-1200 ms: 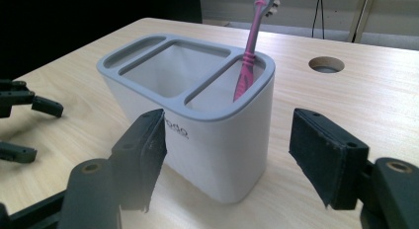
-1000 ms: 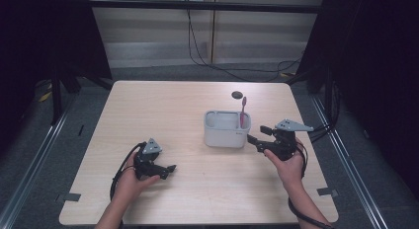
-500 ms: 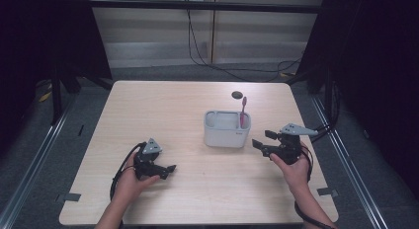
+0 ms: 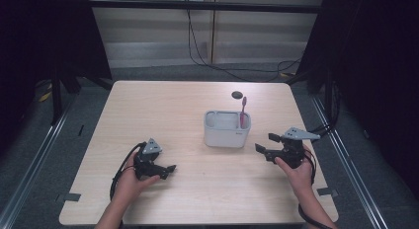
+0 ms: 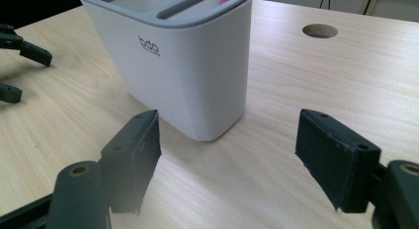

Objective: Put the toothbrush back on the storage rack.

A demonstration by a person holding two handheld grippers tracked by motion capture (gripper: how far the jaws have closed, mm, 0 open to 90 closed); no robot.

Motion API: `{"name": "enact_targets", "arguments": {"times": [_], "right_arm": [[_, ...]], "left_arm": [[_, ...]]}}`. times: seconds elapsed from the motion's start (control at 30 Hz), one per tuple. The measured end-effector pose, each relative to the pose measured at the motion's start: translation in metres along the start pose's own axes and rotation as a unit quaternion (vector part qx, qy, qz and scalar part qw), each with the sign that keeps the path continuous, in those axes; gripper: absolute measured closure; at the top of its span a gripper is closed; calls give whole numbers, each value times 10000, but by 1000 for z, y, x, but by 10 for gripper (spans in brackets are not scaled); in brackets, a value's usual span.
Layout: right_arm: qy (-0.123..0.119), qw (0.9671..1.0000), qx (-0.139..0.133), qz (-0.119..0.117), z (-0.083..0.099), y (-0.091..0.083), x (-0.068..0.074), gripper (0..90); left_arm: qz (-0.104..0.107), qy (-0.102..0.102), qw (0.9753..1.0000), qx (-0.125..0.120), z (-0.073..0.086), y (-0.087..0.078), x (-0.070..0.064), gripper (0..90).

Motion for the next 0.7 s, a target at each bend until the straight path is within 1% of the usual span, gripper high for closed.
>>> {"name": "enact_targets", "arguments": {"times": [0.3,0.53,0.7], "right_arm": [[48,10000,32,-37,6,-4,-6,253],[95,9998,161,-69,12,-7,-9,235],[13,9995,279,-123,16,-7,-10,219]], "left_arm": [[1,3,10000,1,0,0,0,104],[1,1,10000,-2,0,0,0,104],[1,3,10000,1,0,0,0,103]]}}
Point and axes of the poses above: each handheld gripper's, and its own axes: y roughly forward along the jaws, z roughly out of its underside, x roughly to its left, the point moved 6 cm from there along y, roughly forward along the jaws, and after that the axes turned 14 degrees about -x, right-handed, at the moved point
